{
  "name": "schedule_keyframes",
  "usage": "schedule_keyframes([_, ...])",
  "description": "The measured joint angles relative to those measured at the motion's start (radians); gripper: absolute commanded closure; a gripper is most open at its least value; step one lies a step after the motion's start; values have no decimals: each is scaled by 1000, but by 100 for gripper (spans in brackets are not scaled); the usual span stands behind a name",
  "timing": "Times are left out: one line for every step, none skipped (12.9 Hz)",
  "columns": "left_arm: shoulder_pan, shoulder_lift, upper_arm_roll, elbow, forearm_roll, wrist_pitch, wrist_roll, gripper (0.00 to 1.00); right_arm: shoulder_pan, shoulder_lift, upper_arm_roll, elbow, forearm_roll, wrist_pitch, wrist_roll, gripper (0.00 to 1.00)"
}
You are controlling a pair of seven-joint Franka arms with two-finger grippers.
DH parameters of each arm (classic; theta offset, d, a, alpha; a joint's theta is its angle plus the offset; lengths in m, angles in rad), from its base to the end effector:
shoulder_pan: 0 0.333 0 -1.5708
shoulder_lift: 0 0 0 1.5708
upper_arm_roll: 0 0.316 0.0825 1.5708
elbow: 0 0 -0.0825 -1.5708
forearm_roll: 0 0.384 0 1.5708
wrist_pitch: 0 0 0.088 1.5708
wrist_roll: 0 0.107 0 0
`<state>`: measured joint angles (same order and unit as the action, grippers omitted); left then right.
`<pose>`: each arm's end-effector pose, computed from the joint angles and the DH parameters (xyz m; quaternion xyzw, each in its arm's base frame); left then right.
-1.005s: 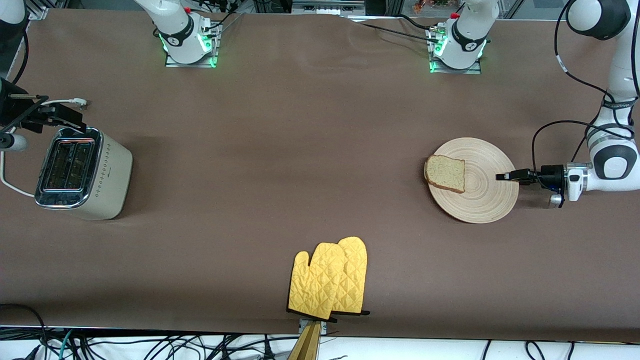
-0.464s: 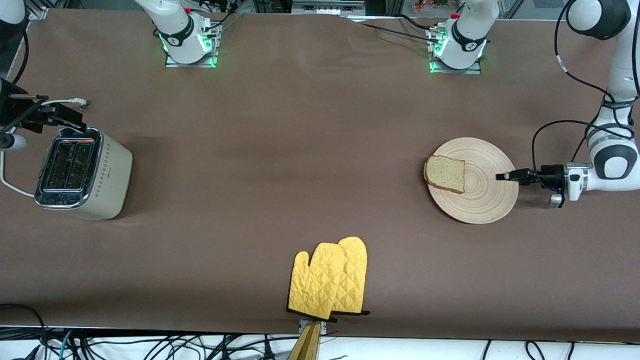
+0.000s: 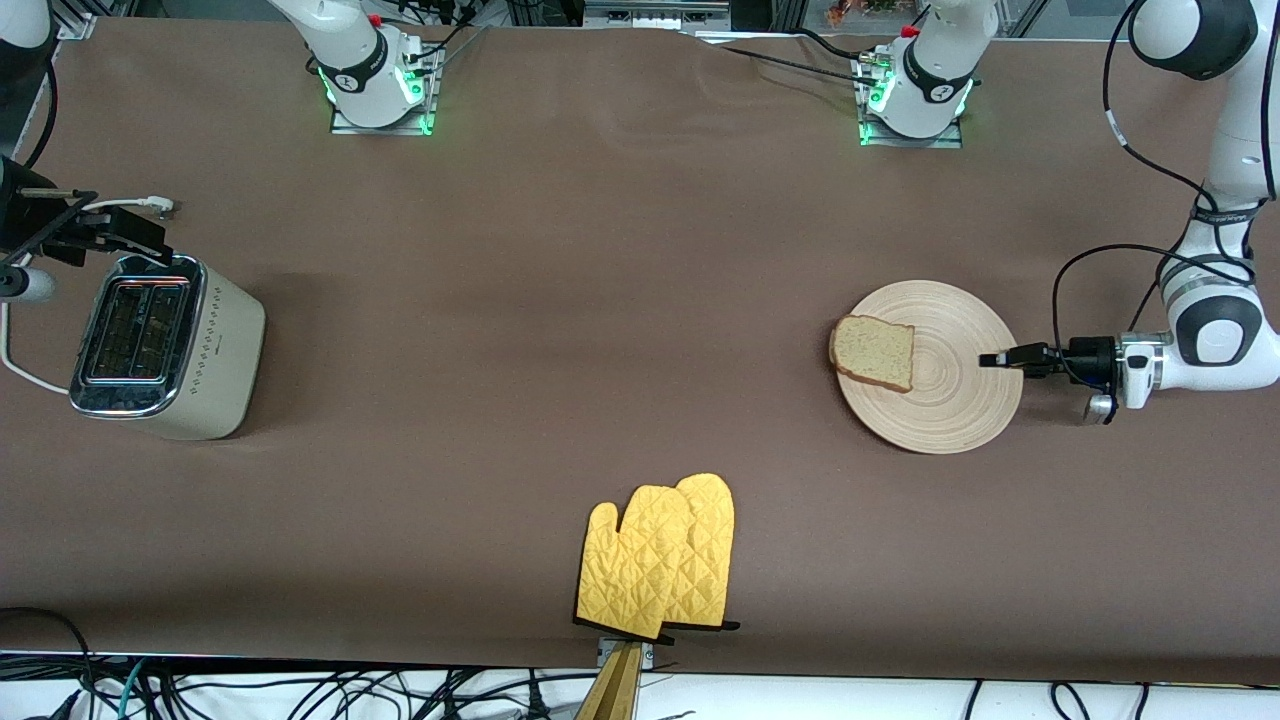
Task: Move plate and put bread in toaster
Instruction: 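Push the wooden plate with the left gripper toward the toaster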
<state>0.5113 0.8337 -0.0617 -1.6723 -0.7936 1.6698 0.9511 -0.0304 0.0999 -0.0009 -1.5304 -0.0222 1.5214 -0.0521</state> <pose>0.5597 0.1944 0.1086 0.8545 -0.0220 -0.0552 0.5160 0.5773 -0.0205 0.5828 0.9984 0.0104 -0.0548 0.0089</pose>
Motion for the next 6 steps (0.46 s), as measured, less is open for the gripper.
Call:
schedule_keyframes([-1,0,-15,0,-6,1,3,100,0,0,0,0,0,0,0,0])
schedule_keyframes([-3,1,-31,0,-6,5,3,100,0,0,0,0,0,0,0,0])
schedule_keyframes([-5,2,-49,-1,-6,5,3,100,0,0,0,0,0,0,0,0])
schedule_keyframes([-6,3,-69,-2,-10,4,3,100,0,0,0,0,0,0,0,0])
schedule_keyframes([-9,3,-87,-8,-20,3,3,100,0,0,0,0,0,0,0,0])
schedule_keyframes([-14,4,-101,-14,-40,3,3,100,0,0,0,0,0,0,0,0])
